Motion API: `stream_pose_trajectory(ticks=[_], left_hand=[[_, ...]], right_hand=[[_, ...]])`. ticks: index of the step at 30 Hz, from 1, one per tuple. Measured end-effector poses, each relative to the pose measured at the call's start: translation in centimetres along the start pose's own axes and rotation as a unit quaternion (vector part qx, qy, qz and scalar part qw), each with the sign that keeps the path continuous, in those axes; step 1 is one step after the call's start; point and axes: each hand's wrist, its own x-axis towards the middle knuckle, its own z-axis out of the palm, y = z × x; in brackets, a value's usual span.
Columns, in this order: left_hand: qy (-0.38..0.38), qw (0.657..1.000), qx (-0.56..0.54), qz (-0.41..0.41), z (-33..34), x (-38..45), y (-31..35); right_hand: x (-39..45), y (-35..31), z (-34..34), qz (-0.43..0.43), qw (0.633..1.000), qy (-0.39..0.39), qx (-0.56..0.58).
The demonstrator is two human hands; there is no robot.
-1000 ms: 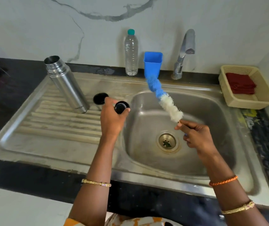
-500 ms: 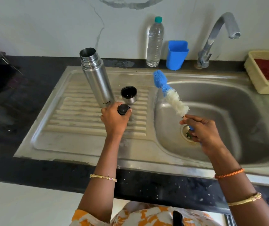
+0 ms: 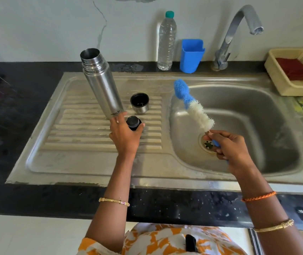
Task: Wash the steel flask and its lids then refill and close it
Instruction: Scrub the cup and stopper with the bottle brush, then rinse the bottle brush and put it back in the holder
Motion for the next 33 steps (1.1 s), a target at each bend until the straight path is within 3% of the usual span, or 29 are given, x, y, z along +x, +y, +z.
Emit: stream_pose_trajectory(ticks=[4, 7, 9, 11, 14, 18, 23, 33], left_hand=[[0.053, 0.998, 0.032, 0.012, 0.3, -0.6, 1.5], [0.149, 0.986, 0.013, 0.076, 1.3, -1.3, 3.6], [0.162, 0.979, -0.023, 0.126, 2.5, -1.3, 5.3], [0.092, 0.978, -0.078, 0.168, 4.4, -1.2, 7.7], [-0.078, 0.977, -0.121, 0.159, 8.4, -0.1, 12.2], [-0.217, 0.963, -0.055, 0.147, 14.6, 2.7, 19.7], [-0.247, 0.964, -0.053, 0.085, 20.9, 7.0, 26.1], [-0.185, 0.982, -0.015, 0.040, 26.0, 9.8, 28.0]], right_hand=[[0.4, -0.1, -0.9, -0.012, 1.000, 0.010, -0.010], [0.7, -0.1, -1.8, -0.027, 0.999, 0.020, -0.025], [1.0, -0.2, -2.8, -0.036, 0.998, 0.039, -0.044], [1.4, -0.4, -4.6, -0.048, 0.994, 0.070, -0.076], [2.5, -1.0, -8.0, -0.064, 0.984, 0.102, -0.132], [4.9, -2.3, -12.3, -0.065, 0.963, 0.120, -0.231], [9.0, -4.5, -15.4, -0.065, 0.941, 0.069, -0.325], [16.0, -8.4, -16.1, -0.085, 0.886, -0.064, -0.450]])
